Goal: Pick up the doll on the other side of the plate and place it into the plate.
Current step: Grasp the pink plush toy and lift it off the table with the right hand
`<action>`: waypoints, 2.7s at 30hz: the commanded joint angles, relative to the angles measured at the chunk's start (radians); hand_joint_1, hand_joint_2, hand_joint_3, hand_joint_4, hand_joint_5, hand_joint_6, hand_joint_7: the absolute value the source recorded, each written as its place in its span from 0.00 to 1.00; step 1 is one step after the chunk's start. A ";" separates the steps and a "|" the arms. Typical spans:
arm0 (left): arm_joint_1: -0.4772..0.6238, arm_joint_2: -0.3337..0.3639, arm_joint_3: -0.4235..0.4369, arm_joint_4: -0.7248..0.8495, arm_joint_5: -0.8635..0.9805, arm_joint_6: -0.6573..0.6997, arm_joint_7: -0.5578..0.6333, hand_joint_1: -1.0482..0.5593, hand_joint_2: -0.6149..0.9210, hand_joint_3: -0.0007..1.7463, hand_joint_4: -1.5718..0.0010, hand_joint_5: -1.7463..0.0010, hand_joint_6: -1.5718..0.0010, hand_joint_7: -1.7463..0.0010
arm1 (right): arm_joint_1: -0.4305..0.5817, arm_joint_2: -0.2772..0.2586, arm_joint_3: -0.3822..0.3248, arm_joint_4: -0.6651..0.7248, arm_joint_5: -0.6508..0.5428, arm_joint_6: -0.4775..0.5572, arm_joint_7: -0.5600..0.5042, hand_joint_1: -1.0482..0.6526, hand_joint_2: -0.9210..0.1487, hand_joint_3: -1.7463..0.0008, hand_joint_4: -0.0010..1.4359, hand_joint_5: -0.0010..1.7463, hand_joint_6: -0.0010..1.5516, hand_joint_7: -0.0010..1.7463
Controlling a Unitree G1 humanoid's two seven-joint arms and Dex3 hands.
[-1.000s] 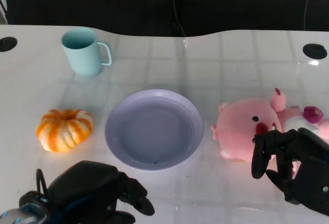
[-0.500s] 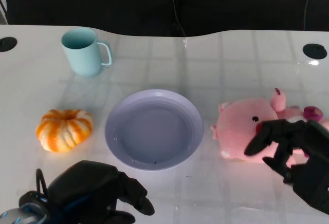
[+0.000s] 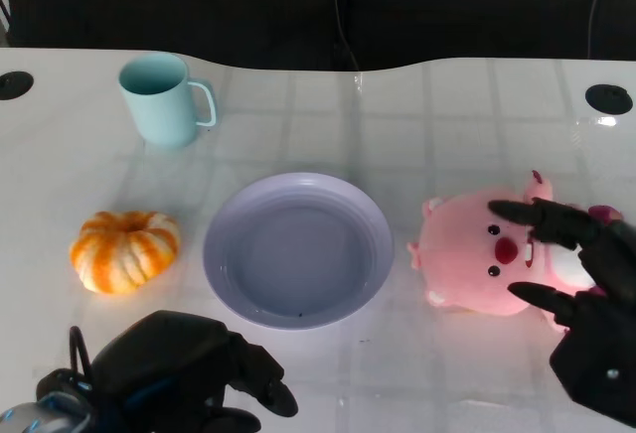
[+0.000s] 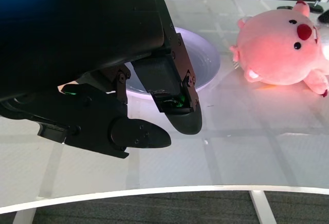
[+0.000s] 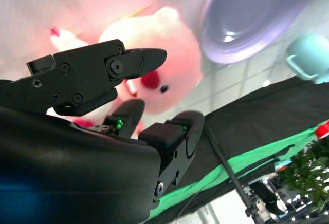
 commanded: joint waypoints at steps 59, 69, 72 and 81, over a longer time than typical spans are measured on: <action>0.064 -0.007 -0.009 -0.131 0.052 0.040 -0.017 0.50 1.00 0.14 0.52 0.27 0.31 0.96 | -0.495 0.031 0.223 0.814 -0.194 0.150 -0.240 0.50 0.00 0.92 0.62 0.65 0.82 0.04; 0.051 -0.005 -0.011 -0.096 0.055 0.013 0.003 0.50 1.00 0.13 0.49 0.29 0.31 0.96 | -0.491 0.064 0.090 0.793 -0.036 0.114 -0.323 0.50 0.39 0.37 0.64 1.00 0.46 0.99; 0.051 -0.007 -0.010 -0.087 0.054 0.008 0.005 0.50 1.00 0.13 0.49 0.29 0.31 0.96 | -0.483 0.068 0.076 0.757 -0.011 0.112 -0.314 0.50 0.42 0.31 0.64 1.00 0.46 1.00; 0.046 -0.009 -0.012 -0.074 0.056 0.001 0.006 0.50 1.00 0.14 0.49 0.29 0.31 0.96 | -0.465 0.105 0.073 0.591 0.067 0.075 -0.245 0.52 0.55 0.19 0.66 1.00 0.50 1.00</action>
